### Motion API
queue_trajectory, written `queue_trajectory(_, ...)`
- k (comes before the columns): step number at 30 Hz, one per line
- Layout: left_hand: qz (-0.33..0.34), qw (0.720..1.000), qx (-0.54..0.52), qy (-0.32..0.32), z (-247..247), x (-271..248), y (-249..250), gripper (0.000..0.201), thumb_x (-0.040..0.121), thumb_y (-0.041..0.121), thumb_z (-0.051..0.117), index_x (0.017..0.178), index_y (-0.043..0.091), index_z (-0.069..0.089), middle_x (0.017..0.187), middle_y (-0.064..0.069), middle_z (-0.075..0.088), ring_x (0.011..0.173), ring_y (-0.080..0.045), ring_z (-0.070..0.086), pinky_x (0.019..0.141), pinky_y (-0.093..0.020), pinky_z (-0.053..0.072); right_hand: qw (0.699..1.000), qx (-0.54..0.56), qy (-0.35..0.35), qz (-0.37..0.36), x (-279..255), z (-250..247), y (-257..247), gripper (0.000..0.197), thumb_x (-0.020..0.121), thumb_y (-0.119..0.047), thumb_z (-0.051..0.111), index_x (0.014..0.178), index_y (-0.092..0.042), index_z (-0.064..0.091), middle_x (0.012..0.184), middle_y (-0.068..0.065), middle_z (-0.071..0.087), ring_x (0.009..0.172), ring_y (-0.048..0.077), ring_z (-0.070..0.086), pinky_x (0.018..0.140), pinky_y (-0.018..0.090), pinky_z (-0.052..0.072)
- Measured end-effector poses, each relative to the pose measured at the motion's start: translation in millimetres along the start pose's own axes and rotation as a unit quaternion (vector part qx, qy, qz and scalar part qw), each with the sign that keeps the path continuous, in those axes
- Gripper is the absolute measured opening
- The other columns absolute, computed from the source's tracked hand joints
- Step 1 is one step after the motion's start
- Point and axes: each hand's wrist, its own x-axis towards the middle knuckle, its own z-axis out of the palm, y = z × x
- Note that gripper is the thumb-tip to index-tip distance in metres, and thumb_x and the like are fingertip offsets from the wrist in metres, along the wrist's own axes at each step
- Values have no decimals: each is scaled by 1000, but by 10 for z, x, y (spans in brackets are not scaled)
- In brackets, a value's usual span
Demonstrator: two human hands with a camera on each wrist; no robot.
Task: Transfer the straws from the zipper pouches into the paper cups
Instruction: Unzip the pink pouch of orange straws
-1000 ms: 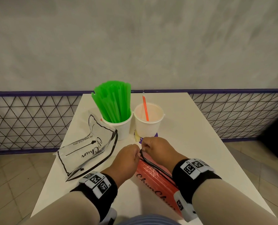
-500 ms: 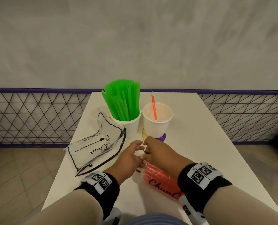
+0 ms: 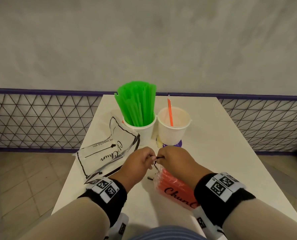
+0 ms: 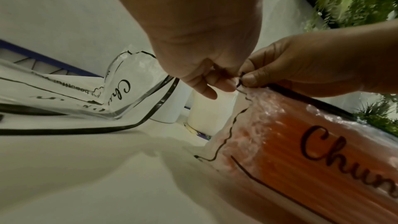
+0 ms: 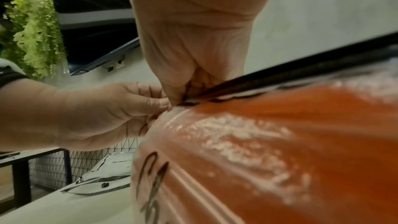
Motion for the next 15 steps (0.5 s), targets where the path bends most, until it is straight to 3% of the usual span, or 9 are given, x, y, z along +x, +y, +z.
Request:
queue_trajectory(4,62,993,97,-24,18,-7,-65,14,99,21,47,89,14,55,82,1,57,75,-16,55,67,-30,42,998,-42,-23,-40,-64,-10,16,11,94,-17,54,90,-16,64,79,0,59,70,18,51,59,28,34)
queue_trajectory(7,96,988,118,-28,11,-55,-141,16,99,24,44,87,16,52,82,3,53,75,-16,49,66,-29,39,997,-64,-25,-40,-152,-27,4,18,88,0,48,84,-17,51,79,-1,47,71,20,47,53,26,27)
queue_trajectory(9,104,989,102,-25,21,-78,-183,12,96,25,47,88,18,51,85,6,52,77,-13,50,70,-28,43,997,-64,-19,-33,-191,-41,-5,20,87,1,46,82,-18,44,72,-5,37,69,20,43,50,24,22)
queue_trajectory(12,96,995,35,-15,46,-53,-160,12,89,26,63,97,20,57,95,10,56,90,-5,57,83,-21,48,997,-62,-6,-50,-207,-32,-13,15,89,-2,50,90,-17,54,72,-6,37,69,18,41,50,20,19)
queue_trajectory(15,63,997,36,-38,68,8,-69,15,88,28,68,95,17,62,95,4,64,92,-9,62,83,-27,51,997,-43,-4,-66,-177,25,-41,16,89,-3,52,83,-18,50,71,-6,36,69,16,40,51,18,17)
